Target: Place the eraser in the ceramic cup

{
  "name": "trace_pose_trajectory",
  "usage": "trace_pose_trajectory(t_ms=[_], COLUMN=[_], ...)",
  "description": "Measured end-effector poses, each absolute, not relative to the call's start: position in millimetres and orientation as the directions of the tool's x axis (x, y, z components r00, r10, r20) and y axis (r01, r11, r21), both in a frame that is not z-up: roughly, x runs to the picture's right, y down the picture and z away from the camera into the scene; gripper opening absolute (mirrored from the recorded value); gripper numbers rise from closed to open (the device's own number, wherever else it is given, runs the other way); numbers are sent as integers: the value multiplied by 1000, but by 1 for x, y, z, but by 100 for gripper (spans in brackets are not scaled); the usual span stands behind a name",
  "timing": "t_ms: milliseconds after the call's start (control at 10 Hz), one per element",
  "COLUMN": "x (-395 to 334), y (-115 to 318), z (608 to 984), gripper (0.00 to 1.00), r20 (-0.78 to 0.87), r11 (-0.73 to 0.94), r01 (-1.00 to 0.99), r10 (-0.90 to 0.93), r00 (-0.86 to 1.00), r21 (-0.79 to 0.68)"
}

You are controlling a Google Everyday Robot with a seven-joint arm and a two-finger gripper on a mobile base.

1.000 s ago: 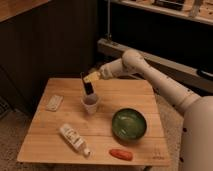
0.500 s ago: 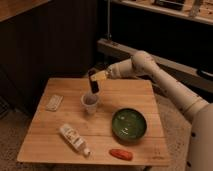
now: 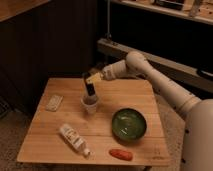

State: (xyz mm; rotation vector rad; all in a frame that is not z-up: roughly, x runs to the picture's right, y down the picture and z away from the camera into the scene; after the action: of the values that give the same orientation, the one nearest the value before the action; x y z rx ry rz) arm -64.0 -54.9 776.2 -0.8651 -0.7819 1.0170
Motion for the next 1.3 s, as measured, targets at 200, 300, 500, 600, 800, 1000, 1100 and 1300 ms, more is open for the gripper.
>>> trace_pose_trajectory(t_ms=[200,300,500,600,800,1000,1100,1300], x=[-67,-76,-79,-78,-77,-87,-86,-86], y=[-53,-51,-48,-48,-46,-42,-42,-38], z=[781,779,778,778,778,774,775,778], gripper=[12,22,46,54,75,93,97,91], r20=[150,159,171,171,178,193,194,194], r11=[282,295,313,313,324,343,346,348], r01=[-374,-365,-350,-347,-333,-311,-310,-304], r10=[927,920,908,908,899,885,882,878], r00=[344,358,381,383,400,424,428,438], r21=[-883,-883,-883,-884,-885,-886,-886,-887])
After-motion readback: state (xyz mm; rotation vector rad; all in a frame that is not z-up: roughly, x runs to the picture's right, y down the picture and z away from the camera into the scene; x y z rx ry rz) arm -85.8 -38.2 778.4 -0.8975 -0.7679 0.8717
